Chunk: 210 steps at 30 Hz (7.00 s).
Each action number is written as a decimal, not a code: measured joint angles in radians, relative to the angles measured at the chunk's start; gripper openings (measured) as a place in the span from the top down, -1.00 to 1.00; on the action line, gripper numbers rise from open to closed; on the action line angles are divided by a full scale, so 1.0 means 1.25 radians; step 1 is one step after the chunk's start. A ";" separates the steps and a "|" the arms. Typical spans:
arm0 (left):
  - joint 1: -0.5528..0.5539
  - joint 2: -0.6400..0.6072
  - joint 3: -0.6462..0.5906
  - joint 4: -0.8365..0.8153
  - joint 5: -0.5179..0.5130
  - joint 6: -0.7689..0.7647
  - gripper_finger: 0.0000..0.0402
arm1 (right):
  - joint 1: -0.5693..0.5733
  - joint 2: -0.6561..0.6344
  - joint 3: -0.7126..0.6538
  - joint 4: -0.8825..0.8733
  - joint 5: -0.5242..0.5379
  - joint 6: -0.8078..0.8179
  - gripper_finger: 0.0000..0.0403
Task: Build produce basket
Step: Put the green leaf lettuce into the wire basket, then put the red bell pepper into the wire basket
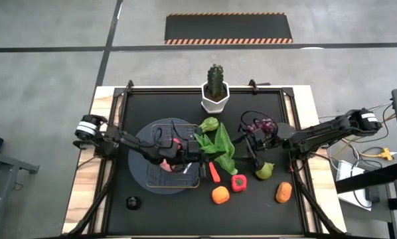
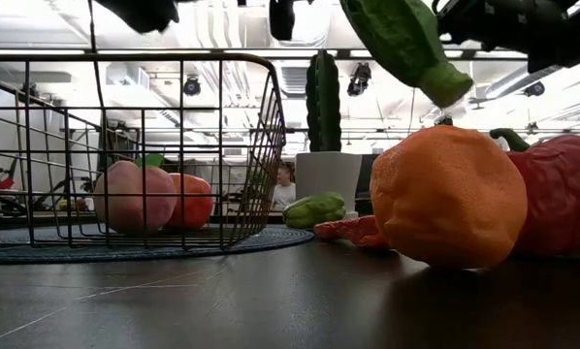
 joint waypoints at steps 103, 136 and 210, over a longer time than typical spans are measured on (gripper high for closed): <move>0.147 -0.163 0.254 -1.253 -0.104 -0.201 -0.47 | 0.000 -0.157 -0.001 -0.385 0.002 0.174 -0.45; -0.099 -0.307 0.230 -1.079 -0.186 -0.137 -0.47 | 0.055 -0.069 0.228 -0.966 0.150 0.042 -0.39; -0.157 -0.289 0.230 -1.026 -0.230 -0.097 -0.47 | 0.371 0.328 0.419 -1.114 0.316 0.248 -0.89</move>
